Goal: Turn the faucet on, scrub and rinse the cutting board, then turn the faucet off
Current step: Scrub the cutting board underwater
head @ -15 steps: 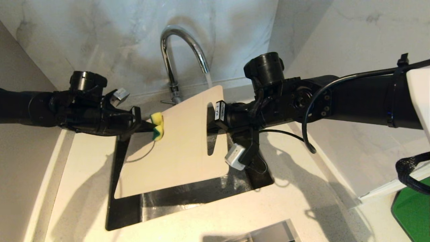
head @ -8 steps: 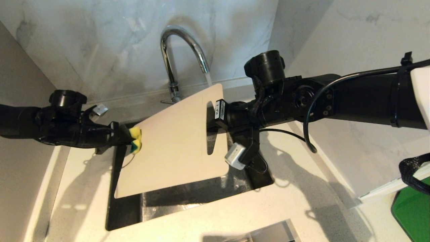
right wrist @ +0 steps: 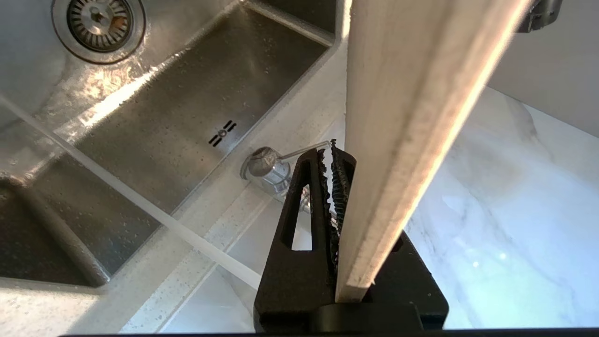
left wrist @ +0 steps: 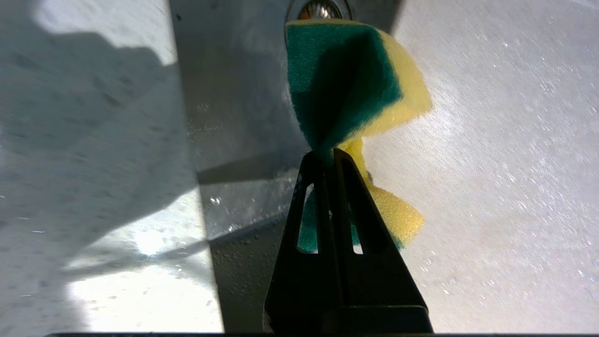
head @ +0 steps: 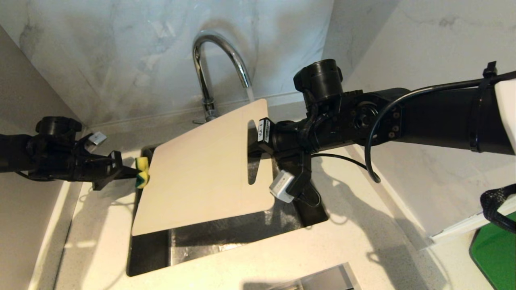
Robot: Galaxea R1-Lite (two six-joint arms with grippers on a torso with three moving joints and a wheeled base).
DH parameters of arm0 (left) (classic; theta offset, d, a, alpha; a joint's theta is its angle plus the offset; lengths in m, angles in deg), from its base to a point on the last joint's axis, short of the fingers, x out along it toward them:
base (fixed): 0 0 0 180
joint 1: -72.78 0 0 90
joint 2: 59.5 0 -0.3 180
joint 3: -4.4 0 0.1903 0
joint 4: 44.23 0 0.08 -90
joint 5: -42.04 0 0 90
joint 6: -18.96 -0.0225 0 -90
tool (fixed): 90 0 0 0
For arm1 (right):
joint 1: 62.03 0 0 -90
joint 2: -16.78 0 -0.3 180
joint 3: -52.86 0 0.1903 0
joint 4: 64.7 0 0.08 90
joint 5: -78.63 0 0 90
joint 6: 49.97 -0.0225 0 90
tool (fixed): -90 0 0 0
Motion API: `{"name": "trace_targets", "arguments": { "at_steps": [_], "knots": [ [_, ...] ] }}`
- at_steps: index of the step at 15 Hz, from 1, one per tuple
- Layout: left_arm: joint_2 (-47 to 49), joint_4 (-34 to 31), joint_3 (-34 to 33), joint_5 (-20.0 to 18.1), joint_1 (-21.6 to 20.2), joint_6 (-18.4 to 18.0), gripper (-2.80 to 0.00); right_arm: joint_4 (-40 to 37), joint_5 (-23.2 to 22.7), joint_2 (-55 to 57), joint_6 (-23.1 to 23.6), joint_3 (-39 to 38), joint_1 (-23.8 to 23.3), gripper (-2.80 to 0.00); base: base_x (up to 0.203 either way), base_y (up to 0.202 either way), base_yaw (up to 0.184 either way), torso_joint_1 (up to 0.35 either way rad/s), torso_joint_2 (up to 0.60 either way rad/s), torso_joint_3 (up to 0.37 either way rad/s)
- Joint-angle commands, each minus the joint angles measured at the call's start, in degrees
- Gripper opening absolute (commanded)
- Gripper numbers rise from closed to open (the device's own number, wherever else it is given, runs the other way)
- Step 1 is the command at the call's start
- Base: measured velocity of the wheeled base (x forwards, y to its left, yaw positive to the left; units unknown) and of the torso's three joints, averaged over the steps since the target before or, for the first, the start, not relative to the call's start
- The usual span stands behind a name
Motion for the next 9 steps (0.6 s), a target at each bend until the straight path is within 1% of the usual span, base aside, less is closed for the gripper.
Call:
{"name": "trace_targets", "arguments": {
  "at_steps": [1, 3, 5, 6, 8, 9],
  "knots": [
    [-2.0, -0.1, 0.8, -0.3, 0.0, 0.3, -2.80, -0.2, -0.2, 0.0, 0.8, 0.0, 0.0, -2.80, 0.000, 0.000, 0.000, 0.000, 0.00, 0.000],
    [-5.5, -0.1, 0.9, -0.3, 1.8, 1.5, -2.80, -0.2, -0.4, 0.0, 0.8, 0.0, 0.0, -2.80, 0.000, 0.000, 0.000, 0.000, 0.00, 0.000],
    [-9.2, -0.2, 1.0, -0.2, 5.4, 3.5, -2.80, -0.2, -0.4, 0.0, 0.8, 0.0, 0.0, -2.80, 0.000, 0.000, 0.000, 0.000, 0.00, 0.000],
    [-10.8, -0.3, 1.0, -0.1, 7.7, 4.3, -2.80, -0.1, -0.4, 0.0, 0.8, 0.0, 0.0, -2.80, 0.000, 0.000, 0.000, 0.000, 0.00, 0.000],
    [-13.9, -1.0, 1.0, 0.4, 13.8, 5.8, -2.80, -0.2, -0.4, -0.1, 0.8, 0.2, 0.0, -2.80, 0.000, 0.000, 0.000, 0.000, 0.00, 0.000],
    [-15.2, -1.6, 1.0, 1.1, 17.5, 6.7, -2.80, -0.1, -0.4, -0.6, 0.3, 0.1, 0.0, -2.80, 0.000, 0.000, 0.000, 0.000, 0.00, 0.000]
  ]
}}
